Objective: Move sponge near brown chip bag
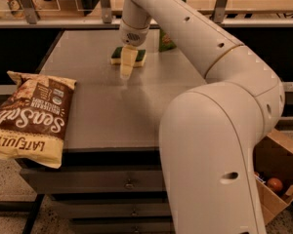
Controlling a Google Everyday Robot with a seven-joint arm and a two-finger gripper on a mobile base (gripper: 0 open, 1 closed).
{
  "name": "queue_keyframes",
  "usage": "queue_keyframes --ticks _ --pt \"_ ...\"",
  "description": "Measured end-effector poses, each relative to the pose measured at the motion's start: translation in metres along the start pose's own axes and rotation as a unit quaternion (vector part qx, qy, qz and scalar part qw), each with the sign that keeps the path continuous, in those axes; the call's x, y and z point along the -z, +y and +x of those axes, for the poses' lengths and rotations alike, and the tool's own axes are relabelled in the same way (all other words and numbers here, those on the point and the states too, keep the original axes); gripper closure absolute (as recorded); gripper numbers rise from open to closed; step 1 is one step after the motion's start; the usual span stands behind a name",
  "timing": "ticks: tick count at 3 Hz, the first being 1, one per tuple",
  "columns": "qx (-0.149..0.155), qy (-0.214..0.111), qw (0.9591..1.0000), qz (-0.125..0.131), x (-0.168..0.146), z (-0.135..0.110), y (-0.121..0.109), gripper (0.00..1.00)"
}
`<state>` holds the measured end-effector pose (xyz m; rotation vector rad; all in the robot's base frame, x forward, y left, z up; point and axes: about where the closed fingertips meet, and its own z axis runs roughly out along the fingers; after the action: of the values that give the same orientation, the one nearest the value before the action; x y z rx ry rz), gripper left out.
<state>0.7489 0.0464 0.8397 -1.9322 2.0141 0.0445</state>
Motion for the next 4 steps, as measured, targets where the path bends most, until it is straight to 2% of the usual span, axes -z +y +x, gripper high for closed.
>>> queue_keyframes --ticks 1,2,4 --pt "-0.011 -0.002 0.9999 0.002 -0.003 0.009 -0.007 0.0" --pt "-0.016 -0.004 0.9998 0.004 -0.003 0.015 -0.008 0.18" --pt "0.005 -0.022 0.9997 0.0 0.014 0.01 0.003 0.64"
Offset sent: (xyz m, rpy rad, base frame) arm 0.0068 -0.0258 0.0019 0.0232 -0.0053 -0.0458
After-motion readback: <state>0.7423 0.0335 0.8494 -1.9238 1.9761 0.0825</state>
